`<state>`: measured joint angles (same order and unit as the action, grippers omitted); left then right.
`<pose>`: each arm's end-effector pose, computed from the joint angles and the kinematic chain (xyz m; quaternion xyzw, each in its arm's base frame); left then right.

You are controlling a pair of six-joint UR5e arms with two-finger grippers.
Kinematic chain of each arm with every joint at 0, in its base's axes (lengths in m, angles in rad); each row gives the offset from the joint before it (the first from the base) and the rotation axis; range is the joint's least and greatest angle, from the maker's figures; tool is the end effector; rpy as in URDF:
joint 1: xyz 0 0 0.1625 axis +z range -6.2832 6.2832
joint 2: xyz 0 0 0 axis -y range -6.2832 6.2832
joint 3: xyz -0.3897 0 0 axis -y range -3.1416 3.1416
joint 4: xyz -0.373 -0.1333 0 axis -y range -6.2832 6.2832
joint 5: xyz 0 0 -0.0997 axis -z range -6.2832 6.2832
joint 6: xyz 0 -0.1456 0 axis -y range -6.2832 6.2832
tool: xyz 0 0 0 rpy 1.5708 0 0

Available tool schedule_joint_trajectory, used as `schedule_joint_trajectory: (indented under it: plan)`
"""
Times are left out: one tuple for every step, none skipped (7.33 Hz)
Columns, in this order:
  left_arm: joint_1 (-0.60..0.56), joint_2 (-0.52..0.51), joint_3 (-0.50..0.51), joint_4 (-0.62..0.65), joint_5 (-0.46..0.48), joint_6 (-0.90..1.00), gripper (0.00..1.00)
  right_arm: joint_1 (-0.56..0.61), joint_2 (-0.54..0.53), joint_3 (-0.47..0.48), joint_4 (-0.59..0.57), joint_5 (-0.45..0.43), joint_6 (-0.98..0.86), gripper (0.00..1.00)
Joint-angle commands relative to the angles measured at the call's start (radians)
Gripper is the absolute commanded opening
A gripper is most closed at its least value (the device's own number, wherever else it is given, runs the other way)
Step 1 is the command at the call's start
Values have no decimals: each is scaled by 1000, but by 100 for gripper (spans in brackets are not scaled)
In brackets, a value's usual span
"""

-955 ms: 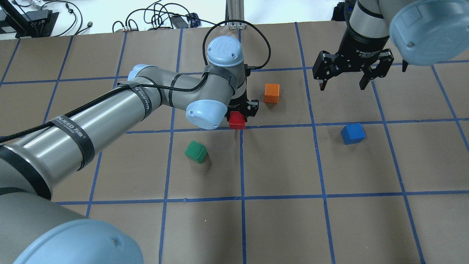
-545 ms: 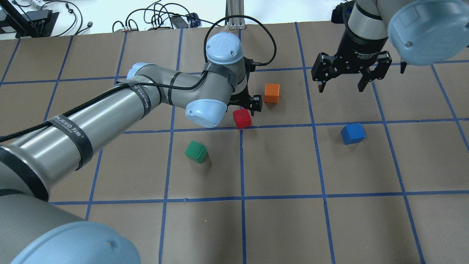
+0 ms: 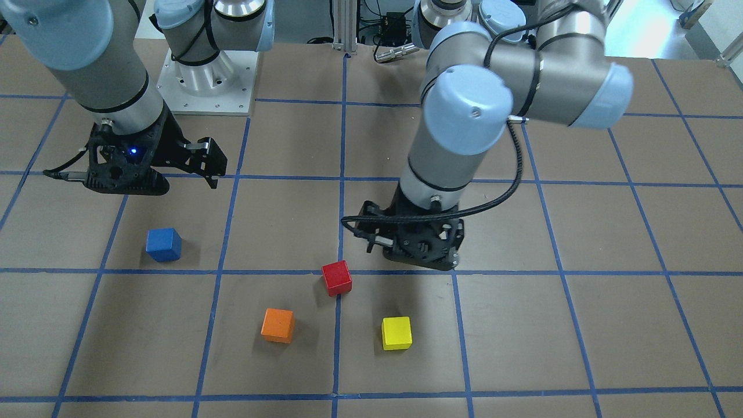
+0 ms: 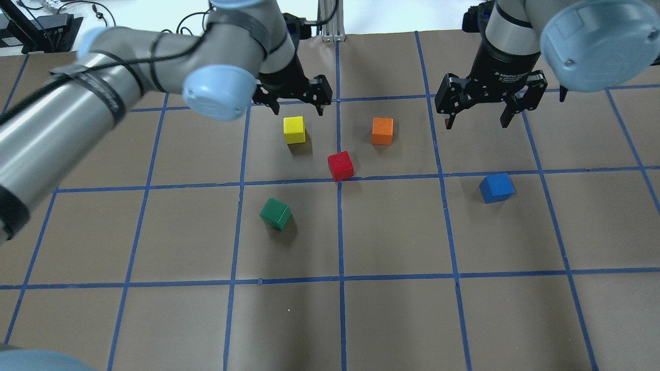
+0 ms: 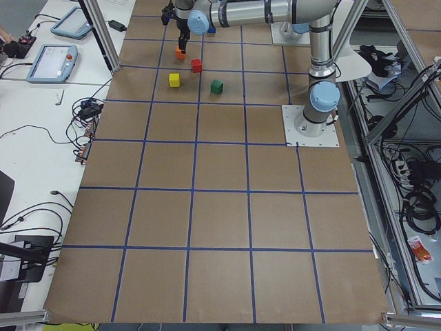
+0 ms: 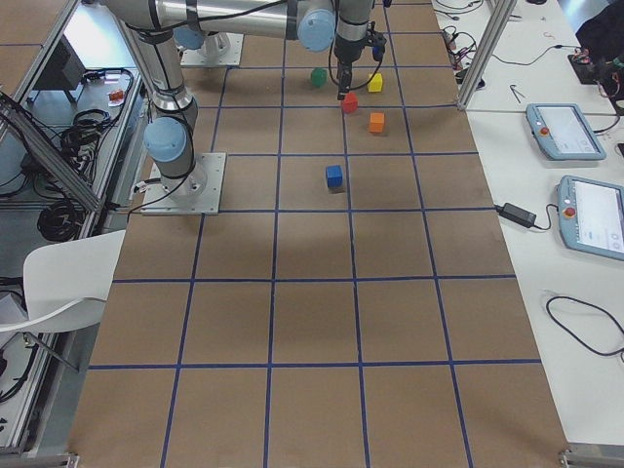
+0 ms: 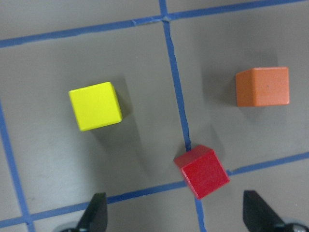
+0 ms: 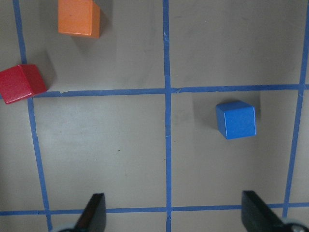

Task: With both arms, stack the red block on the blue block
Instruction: 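Release the red cube and raise the left gripper while the right gripper approaches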

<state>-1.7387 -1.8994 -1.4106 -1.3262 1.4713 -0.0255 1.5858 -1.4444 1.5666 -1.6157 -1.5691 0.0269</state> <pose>-0.2466 -0.5707 0.3320 -0.0729 -0.9954 0.0331 0.0531 0.1411 -0.5054 0.3508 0.0060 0.9992 0.0386 0.0000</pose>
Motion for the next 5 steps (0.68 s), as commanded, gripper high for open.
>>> schedule_joint_trajectory:
  plan:
    - [97, 101, 78, -221, 77, 71, 100, 69, 77, -5, -116, 7, 5, 100]
    - [106, 144, 71, -232, 93, 79, 100, 132, 100, -5, -160, 6, 13, 100]
    - [144, 184, 59, -237, 81, 82, 100, 169, 133, -5, -209, 7, -1, 100]
    - [166, 219, 38, -252, 83, 82, 100, 186, 169, -4, -304, 9, -27, 100]
    - [166, 271, -9, -248, 80, 79, 100, 218, 189, 0, -323, 18, -65, 100]
